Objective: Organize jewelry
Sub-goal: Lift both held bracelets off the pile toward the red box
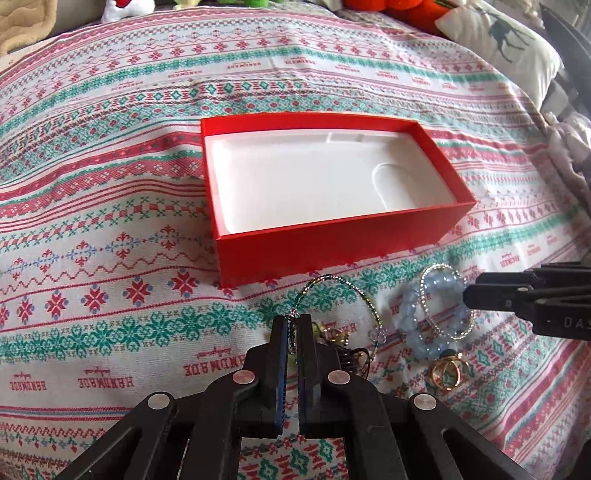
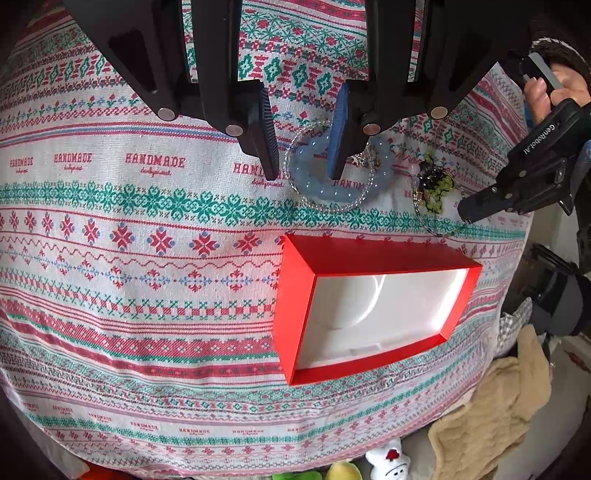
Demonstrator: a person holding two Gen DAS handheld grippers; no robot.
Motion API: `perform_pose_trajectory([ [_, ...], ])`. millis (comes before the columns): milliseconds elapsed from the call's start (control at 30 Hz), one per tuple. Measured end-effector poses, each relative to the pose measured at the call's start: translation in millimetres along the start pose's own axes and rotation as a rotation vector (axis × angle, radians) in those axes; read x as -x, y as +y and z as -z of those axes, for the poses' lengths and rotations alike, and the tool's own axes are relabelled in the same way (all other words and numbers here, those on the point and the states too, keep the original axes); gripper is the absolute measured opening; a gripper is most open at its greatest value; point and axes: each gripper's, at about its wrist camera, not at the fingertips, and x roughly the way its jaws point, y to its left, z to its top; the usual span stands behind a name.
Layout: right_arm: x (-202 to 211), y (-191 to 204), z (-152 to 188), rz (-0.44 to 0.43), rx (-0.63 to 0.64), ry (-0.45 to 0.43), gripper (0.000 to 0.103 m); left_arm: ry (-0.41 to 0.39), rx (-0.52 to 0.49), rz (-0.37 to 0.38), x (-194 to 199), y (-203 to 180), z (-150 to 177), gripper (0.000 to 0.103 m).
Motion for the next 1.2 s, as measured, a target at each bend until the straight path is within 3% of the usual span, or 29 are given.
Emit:
perform_pose_trajectory([
  [200,-3,-1,10,0.028,0.019,0.024,0.028,-0.020,-0.009,-0.059,12,12,9,0.000],
  [533,-5,5,13,0.062,0.070,0.006,0.000,-0.024,-0.009,-0.091,12,8,6,0.000],
  [867,25,11,8,0.019,0.074,-0.089,0.000,-0.080,0.005,-0.086,31,3,1,0.000],
  [967,21,13,9,0.024,0.065,-0.076,0.007,-0.079,0.007,-0.084,33,1,3,0.000],
  [1000,19,11,11,0.026,0.063,-0.067,0.025,-0.074,0.006,-0.083,32,0,5,0.000],
  [1033,17,10,12,0.025,0.057,-0.060,0.049,-0.068,0.006,-0.082,31,0,7,0.000],
  [1100,16,11,14,0.009,0.040,-0.067,0.067,-0.054,0.005,-0.079,28,-2,11,0.000],
  [1200,9,16,12,-0.002,0.035,-0.062,0.068,-0.037,-0.005,-0.074,23,-7,15,0.000],
])
